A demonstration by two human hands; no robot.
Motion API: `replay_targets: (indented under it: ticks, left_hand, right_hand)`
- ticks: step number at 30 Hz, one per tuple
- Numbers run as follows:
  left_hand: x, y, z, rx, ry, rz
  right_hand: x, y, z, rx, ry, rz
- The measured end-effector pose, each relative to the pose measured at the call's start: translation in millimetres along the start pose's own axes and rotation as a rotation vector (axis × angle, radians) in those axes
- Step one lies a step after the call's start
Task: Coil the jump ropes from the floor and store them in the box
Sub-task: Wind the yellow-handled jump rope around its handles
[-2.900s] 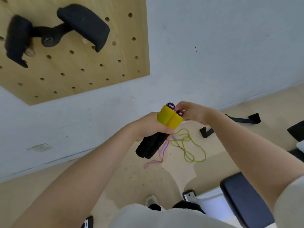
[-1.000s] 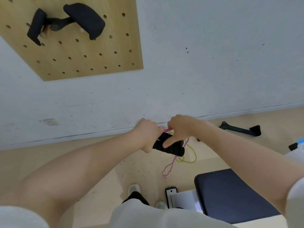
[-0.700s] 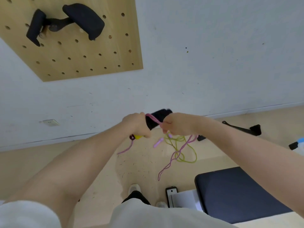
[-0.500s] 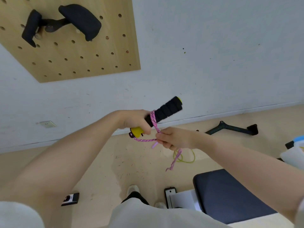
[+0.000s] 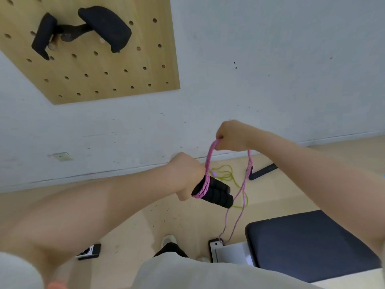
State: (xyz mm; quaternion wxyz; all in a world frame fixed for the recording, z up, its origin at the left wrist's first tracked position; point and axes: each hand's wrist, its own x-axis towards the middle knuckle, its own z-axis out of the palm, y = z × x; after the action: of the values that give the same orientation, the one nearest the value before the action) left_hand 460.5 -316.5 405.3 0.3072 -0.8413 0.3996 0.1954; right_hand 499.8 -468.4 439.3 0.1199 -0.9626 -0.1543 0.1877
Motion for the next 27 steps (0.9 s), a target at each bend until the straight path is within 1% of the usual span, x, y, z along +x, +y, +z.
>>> replay_targets:
  ticks: [2,4,6,8,9,11,13,14,15,16,17,19,22,23,25,27]
  left_hand:
    - [6.7,-0.1,2.9,-0.030,-0.037,-0.040]
    - [14.0,-9.4,8.0,-0.177,-0.042,-0.096]
    - [21.2,-26.0,12.4,-0.430,-0.061,-0.159]
    - [24.8,-39.2,12.6,-0.753,-0.074,-0.170]
    - [24.5,-43.1,11.5,-0.923,-0.072,-0.169]
    - [21.6,-48.9,9.1,-1.174,-0.049,-0.164]
    - [13.4,-51.7,4.4,-1.340,-0.038,-0.085]
    - [8.1,-51.9,0.6,-1.392,-0.043,-0.047]
    - [2.6,-51.0,-3.7,-1.397,-0.043,-0.019]
    - [-2.6,-49.3,-8.4,-1.320,-0.043,0.001]
    - [-7.2,-46.4,-13.9,-1.182,-0.043,0.025]
    - [-13.4,-39.2,-22.8,-0.927,-0.009,0.075]
    - [-20.9,-40.6,-28.1,-0.762,0.053,0.047]
    - [-23.7,-42.8,-27.8,-0.684,0.075,0.033]
    - [-26.9,-41.4,-23.9,-0.457,0.091,0.031]
    - [-24.0,-28.4,-13.5,-0.221,0.124,0.018]
  right_hand:
    - [-7.6,-15.2,-7.2,0.047,0.003,-0.063]
    - [-15.8,-28.4,-2.1,0.118,-0.072,-0.076]
    - [-23.1,-35.3,15.9,0.250,-0.220,-0.047]
    - [-28.9,-37.3,38.3,0.443,-0.348,-0.001]
    - [-29.8,-35.5,48.7,0.498,-0.385,0.010]
    - [-30.8,-27.4,64.4,0.589,-0.394,0.037]
    - [-34.0,-19.7,73.2,0.774,-0.397,0.028]
    - [-35.7,-18.0,76.1,0.821,-0.410,0.019]
    - [-34.2,-13.8,79.9,0.834,-0.402,0.020]
    - [-34.2,-12.5,79.9,0.810,-0.387,0.034]
    - [-29.8,-6.9,81.5,0.758,-0.342,0.071]
    - [-22.8,6.2,79.2,0.660,-0.303,0.120]
    - [-14.0,19.2,63.3,0.483,-0.276,0.212]
    - [-17.1,16.7,51.6,0.447,-0.256,0.193]
    - [-14.8,15.7,28.3,0.348,-0.086,0.082]
    - [-8.4,12.4,12.3,0.236,0.009,0.035]
